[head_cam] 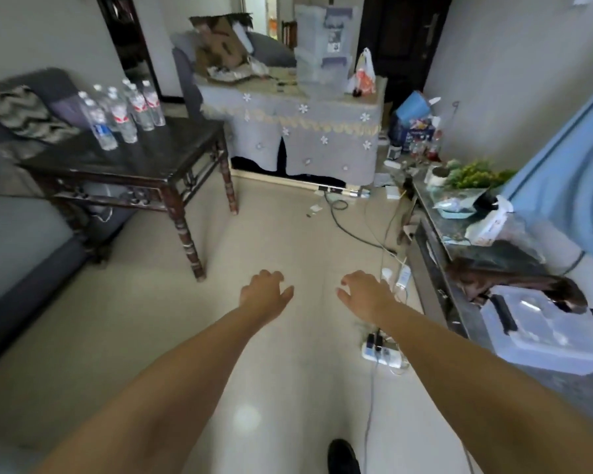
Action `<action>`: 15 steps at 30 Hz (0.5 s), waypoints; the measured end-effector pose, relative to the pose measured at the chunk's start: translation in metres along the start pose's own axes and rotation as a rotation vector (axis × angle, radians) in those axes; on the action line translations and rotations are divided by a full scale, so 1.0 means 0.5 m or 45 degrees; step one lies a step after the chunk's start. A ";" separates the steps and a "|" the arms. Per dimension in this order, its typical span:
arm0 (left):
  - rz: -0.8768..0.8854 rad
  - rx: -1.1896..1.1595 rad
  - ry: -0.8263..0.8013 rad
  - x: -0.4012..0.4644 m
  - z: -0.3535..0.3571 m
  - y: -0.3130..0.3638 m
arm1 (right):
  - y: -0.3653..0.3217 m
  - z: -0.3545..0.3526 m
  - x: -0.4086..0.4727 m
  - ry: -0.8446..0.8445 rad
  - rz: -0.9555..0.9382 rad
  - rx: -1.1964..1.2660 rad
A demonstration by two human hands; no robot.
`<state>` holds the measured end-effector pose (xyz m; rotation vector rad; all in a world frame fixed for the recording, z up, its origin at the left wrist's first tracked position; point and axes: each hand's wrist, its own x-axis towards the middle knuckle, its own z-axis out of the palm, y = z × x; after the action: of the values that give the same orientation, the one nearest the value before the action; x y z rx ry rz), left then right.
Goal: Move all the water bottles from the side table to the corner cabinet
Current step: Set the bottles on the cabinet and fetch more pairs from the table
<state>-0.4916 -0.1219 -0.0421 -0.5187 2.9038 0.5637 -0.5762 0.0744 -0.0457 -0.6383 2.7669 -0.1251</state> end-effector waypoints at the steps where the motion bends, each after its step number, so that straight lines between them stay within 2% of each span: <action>1: -0.037 0.002 0.005 0.017 -0.012 -0.026 | -0.023 -0.002 0.028 -0.016 -0.028 -0.015; 7: -0.223 -0.035 0.075 0.178 -0.084 -0.165 | -0.152 -0.045 0.250 -0.028 -0.208 -0.036; 15: -0.356 -0.049 0.127 0.460 -0.244 -0.276 | -0.286 -0.165 0.614 -0.040 -0.329 -0.035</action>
<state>-0.6649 -0.3594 -0.0221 -0.9644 2.8427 0.5677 -0.8053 -0.1875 -0.0277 -0.9940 2.6486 -0.1305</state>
